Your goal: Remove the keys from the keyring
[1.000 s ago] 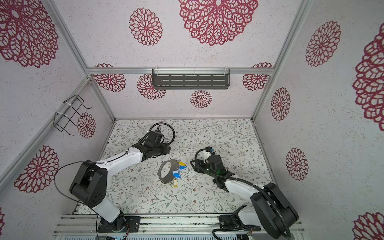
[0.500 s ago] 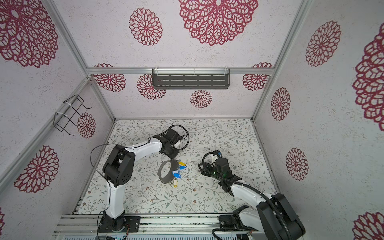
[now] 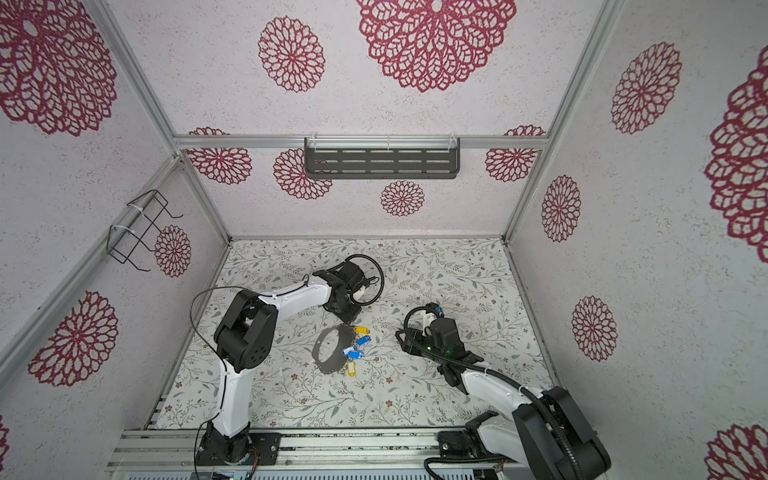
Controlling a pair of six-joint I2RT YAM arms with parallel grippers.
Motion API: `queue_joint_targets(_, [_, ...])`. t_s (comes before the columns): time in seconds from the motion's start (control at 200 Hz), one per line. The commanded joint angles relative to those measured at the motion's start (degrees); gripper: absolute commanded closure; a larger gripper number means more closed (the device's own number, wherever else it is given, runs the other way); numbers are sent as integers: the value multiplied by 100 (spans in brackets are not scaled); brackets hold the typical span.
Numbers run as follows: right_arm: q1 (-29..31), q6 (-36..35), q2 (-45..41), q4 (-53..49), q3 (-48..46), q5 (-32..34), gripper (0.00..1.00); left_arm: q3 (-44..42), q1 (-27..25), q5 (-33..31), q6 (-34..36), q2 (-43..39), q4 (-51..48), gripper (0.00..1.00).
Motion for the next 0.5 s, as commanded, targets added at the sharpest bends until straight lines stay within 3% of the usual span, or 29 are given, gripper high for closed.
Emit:
queue_joint_targets(0.0, [-22, -70, 7, 221, 20, -148, 49, 35, -37, 38, 53, -281, -197, 50])
queue_joint_targets(0.115, [-22, -62, 26, 252, 19, -189, 49, -454, -44, -60, 280, -686, 17, 51])
queue_joint_targets(0.26, [-28, -36, 107, 349, 36, -288, 50, -1390, 56, -70, 970, -1539, 997, 57])
queue_joint_targets(0.495, [-22, -17, 121, 376, 41, -373, 51, -2862, 218, 1243, 3466, -2478, 2208, 56])
